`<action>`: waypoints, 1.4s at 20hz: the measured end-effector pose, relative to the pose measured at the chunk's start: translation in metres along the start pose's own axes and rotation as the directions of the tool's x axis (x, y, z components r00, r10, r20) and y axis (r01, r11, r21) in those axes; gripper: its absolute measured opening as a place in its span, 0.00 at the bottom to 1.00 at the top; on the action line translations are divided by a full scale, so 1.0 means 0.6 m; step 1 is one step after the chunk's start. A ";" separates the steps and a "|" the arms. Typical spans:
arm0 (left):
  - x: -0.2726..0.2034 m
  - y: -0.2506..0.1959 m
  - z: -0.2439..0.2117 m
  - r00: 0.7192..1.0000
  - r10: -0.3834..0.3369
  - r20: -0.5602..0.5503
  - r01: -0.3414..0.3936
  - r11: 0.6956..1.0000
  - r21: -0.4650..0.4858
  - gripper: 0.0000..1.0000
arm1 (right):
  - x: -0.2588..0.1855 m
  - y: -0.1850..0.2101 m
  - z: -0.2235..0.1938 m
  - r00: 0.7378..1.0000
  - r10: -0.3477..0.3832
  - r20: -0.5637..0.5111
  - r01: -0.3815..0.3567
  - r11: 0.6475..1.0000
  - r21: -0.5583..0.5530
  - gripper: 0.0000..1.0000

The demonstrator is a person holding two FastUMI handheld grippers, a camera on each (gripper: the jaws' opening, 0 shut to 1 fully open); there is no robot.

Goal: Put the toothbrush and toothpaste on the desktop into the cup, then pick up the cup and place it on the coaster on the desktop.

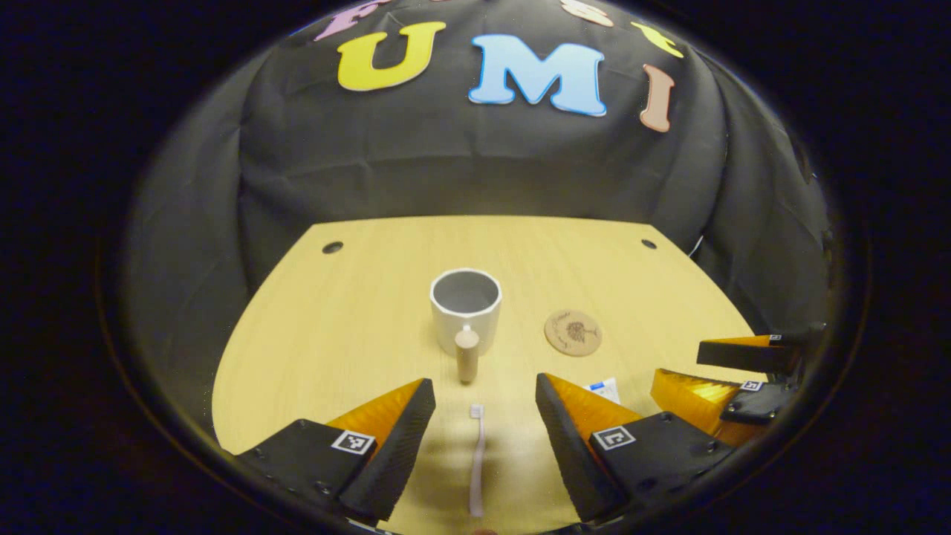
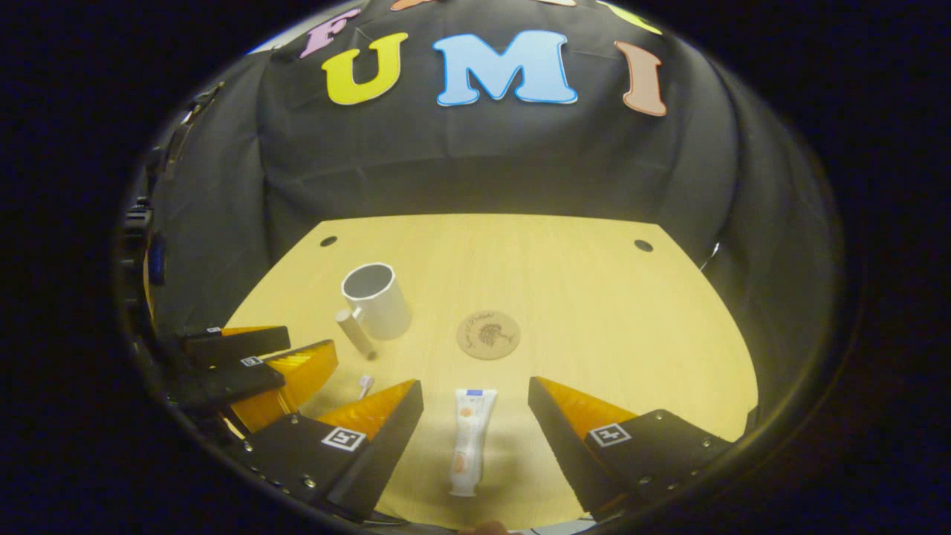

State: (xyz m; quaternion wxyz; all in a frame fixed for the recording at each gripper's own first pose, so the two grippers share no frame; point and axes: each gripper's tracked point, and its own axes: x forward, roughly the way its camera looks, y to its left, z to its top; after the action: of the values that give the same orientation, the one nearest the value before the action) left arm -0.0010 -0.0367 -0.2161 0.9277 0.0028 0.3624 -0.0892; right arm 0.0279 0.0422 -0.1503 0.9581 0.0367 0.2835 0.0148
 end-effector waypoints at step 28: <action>0.066 0.017 -0.242 0.783 0.057 -0.619 -0.021 0.998 0.064 0.82 | 0.121 0.002 -0.186 0.856 0.031 -0.516 0.004 0.998 0.066 0.95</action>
State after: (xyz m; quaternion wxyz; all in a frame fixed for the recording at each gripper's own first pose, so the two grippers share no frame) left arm -0.0680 -0.0229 -0.3503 0.7584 0.0644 0.6443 -0.0738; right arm 0.0280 0.0542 -0.2830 0.8451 0.0641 0.5303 0.0218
